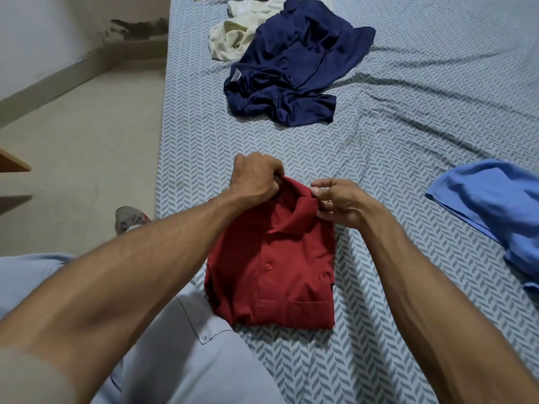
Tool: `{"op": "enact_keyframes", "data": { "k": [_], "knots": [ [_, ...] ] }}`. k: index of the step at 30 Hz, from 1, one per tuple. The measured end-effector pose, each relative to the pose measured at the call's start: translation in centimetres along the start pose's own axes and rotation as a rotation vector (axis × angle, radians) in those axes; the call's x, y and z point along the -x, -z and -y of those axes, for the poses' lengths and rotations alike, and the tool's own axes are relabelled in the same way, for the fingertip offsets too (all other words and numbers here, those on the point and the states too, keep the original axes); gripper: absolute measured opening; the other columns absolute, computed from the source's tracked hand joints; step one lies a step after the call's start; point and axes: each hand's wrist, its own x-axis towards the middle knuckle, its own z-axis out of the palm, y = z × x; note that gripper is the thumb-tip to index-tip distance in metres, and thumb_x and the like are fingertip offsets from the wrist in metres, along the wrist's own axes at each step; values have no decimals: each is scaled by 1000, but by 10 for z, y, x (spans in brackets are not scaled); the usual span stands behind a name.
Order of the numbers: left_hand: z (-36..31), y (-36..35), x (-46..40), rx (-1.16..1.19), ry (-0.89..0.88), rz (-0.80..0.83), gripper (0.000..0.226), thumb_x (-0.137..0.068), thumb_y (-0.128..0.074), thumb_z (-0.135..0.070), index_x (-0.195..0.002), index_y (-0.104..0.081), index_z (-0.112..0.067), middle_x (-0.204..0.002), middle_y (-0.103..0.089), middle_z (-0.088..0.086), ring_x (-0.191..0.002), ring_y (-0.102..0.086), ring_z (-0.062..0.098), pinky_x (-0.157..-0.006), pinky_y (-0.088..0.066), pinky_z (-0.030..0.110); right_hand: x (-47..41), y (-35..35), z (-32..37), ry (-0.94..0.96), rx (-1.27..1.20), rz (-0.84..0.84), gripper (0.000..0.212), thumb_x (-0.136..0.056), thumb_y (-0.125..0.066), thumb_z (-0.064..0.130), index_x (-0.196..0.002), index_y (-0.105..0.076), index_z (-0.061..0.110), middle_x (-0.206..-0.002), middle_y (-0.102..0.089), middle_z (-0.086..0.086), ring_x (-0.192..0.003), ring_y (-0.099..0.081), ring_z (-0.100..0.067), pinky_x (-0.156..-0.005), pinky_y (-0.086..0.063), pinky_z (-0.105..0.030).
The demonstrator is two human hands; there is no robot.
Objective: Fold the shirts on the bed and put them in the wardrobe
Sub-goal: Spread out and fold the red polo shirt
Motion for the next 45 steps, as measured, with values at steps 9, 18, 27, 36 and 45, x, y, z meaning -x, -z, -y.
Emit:
{"op": "enact_keyframes", "data": {
  "k": [9, 18, 27, 36, 45],
  "knots": [
    [-11, -3, -3, -36, -233, 125, 27, -87, -69, -30, -112, -71, -40, -102, -67, -16, -114, -50, 12, -93, -25, 42, 13, 6, -7, 11, -54, 97, 34, -97, -56, -5, -125, -55, 13, -87, -67, -6, -72, -65, -14, -61, -58, -32],
    [-26, -8, -10, -116, -186, 64, 18, -88, -61, -28, -98, -74, -35, -100, -72, -10, -109, -53, 13, -87, -20, 41, 23, -10, -35, 92, -96, -34, 50, -84, -80, 10, -123, -49, 16, -108, -70, -7, -79, -69, -18, -73, -59, -34],
    [-25, -8, -14, 10, -18, 89, 21, -88, -65, -23, -103, -75, -34, -109, -73, -8, -110, -60, 17, -96, -25, 44, 29, 3, -38, 148, 196, -14, 57, -81, -80, 7, -128, -49, 15, -94, -66, -5, -85, -68, -15, -74, -58, -33],
    [-21, -15, 20, 182, 22, -122, 30, -81, -68, -43, -102, -71, -21, -102, -69, -2, -105, -59, 21, -95, -47, 42, -3, 5, 11, 788, 1111, -65, 51, -79, -61, -9, -111, -72, 28, -113, -58, -1, -95, -63, -21, -83, -54, -37],
    [-30, -25, 48, 351, 299, 201, 32, -81, -74, -48, -75, -74, -15, -72, -72, 0, -75, -68, 17, -64, -48, 31, -21, 1, 21, 848, 1450, 119, 45, -84, -71, 7, -119, -74, 34, -103, -52, 6, -87, -54, -13, -77, -49, -35]
  ]
}}
